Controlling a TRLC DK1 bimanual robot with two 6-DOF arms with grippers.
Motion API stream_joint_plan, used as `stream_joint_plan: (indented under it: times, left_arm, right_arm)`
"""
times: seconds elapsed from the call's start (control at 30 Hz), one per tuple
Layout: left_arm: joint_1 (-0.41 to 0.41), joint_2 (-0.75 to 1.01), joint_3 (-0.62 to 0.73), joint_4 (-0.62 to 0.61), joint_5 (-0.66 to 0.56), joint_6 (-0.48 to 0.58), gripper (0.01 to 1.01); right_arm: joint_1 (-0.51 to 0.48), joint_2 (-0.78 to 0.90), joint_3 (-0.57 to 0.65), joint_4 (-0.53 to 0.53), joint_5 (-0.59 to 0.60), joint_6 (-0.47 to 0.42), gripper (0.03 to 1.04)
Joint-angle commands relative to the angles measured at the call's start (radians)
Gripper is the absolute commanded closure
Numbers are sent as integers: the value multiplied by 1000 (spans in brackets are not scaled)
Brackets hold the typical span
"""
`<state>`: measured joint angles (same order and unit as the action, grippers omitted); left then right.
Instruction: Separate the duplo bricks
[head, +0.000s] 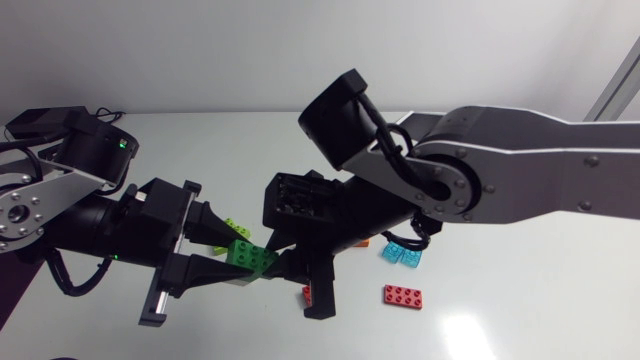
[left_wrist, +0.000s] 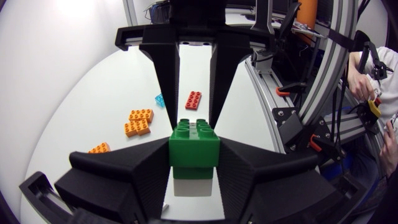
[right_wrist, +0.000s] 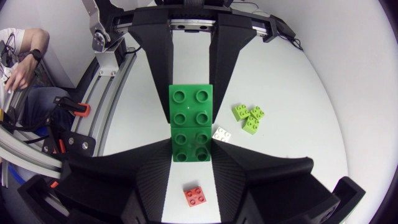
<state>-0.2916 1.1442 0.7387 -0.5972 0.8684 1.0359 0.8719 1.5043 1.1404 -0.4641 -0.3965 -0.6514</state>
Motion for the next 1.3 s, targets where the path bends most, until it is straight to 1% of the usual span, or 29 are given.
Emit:
stream_joint_plan:
  times: [0.0, 0.03, 0.1, 0.13, 0.47, 0.63, 0.83, 1.03, 1.07, 1.1, 1.2, 1.23, 1.27]
  left_arm:
    - [2, 3, 33, -10, 30, 18, 484]
    - [2, 3, 33, -10, 30, 19, 444]
    - [5, 3, 34, -13, 30, 21, 331]
    - [6, 2, 37, -16, 30, 23, 316]
    - [31, 3, 41, -36, 30, 50, 320]
    - [34, 5, 39, -47, 30, 62, 369]
    - [35, 14, 42, -47, 30, 66, 561]
    - [31, 15, 47, -59, 30, 70, 567]
    - [32, 15, 50, -62, 30, 70, 559]
    - [32, 15, 51, -65, 30, 72, 526]
    - [31, 15, 53, -82, 30, 84, 389]
    - [31, 14, 53, -90, 30, 90, 357]
    - [31, 14, 53, -90, 30, 90, 352]
  right_arm:
    - [9, 23, -31, 10, -1, 18, 887]
    - [9, 23, -31, 10, -1, 19, 887]
    - [9, 23, -30, 10, 1, 21, 887]
    - [9, 23, -30, 8, -1, 21, 887]
    - [4, 17, -22, 5, 1, 19, 887]
    - [1, 10, -19, 2, 1, 21, 887]
    - [1, 2, -21, -1, 1, 22, 887]
    - [-2, -1, -21, -2, 5, 22, 887]
    - [-4, -3, -21, -1, 8, 22, 887]
    - [-5, -4, -19, -2, 8, 22, 887]
    - [-8, -7, -19, -2, 13, 22, 887]
    - [-8, -10, -19, -2, 15, 22, 887]
    - [-10, -13, -19, -2, 15, 22, 887]
